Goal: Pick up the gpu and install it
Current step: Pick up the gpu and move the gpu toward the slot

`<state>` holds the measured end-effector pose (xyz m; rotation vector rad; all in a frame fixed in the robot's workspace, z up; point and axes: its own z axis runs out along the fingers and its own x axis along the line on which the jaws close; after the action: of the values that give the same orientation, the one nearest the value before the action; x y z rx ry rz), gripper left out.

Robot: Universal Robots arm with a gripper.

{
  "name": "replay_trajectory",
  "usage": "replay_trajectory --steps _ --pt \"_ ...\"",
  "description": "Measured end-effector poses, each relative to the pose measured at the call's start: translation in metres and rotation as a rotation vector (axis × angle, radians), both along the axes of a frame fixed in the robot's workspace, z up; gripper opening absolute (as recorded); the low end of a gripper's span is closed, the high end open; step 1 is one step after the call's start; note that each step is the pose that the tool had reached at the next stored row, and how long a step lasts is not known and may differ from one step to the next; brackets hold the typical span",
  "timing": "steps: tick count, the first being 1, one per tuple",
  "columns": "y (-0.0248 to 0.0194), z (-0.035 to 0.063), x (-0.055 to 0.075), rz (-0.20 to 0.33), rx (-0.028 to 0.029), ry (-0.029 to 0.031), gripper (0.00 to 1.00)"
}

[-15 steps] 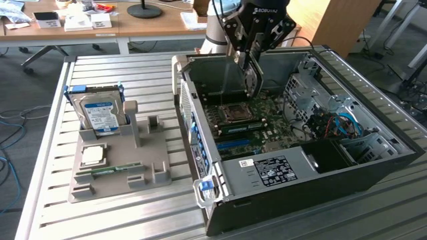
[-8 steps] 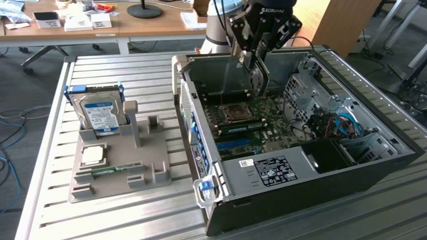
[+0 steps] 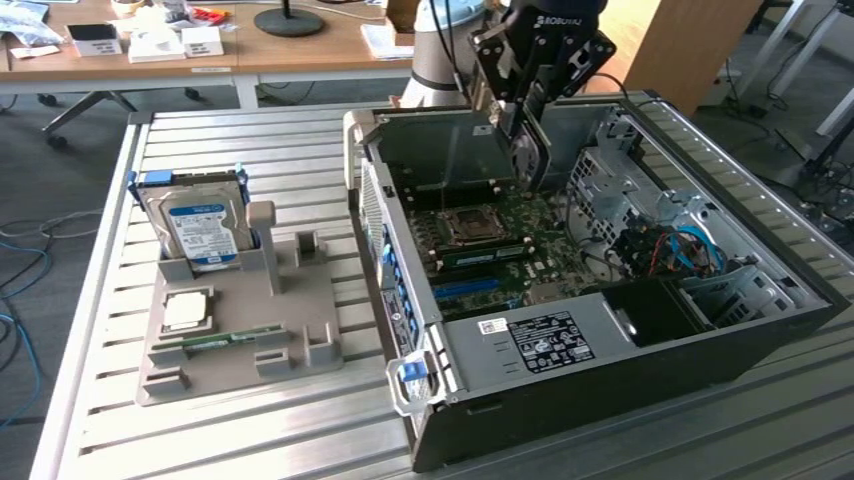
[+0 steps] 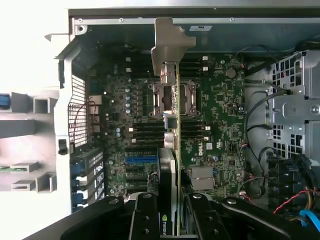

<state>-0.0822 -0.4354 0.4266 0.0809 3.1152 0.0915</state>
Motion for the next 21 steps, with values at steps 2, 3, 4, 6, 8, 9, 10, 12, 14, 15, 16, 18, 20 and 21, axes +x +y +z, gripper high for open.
replay_trajectory --steps 2,3,4,6,8,9,10,12,14,15,16,18,20,21 --pt "0.0001 0.0000 0.003 0.000 0.0000 0.0000 0.27" --pt "0.0002 0.0000 0.004 0.000 0.0001 0.0000 0.27" --pt "0.0002 0.0000 0.006 0.000 0.0000 0.0000 0.27" --pt "0.0004 0.0000 0.009 0.000 0.0000 0.0000 0.27" --pt "0.0006 0.0000 0.011 0.000 0.0000 0.0000 0.27" --pt "0.0006 0.0000 0.013 0.000 0.0000 0.0000 0.27" --pt "0.0007 0.0000 0.014 0.000 0.0000 0.0000 0.27" --pt "0.0008 0.0000 0.018 0.000 0.0000 0.0000 0.27" --pt "0.0009 0.0000 0.020 0.000 0.0000 0.0000 0.27" --pt "0.0009 0.0000 0.022 0.000 0.0000 0.0000 0.27" --pt "0.0010 0.0000 0.023 0.000 0.0000 0.0000 0.27" --pt "0.0010 0.0000 0.025 0.000 0.0000 0.0000 0.27" --pt "0.0011 0.0000 0.028 0.000 0.0000 0.0000 0.27" --pt "0.0011 0.0000 0.029 0.000 0.0000 0.0000 0.27"
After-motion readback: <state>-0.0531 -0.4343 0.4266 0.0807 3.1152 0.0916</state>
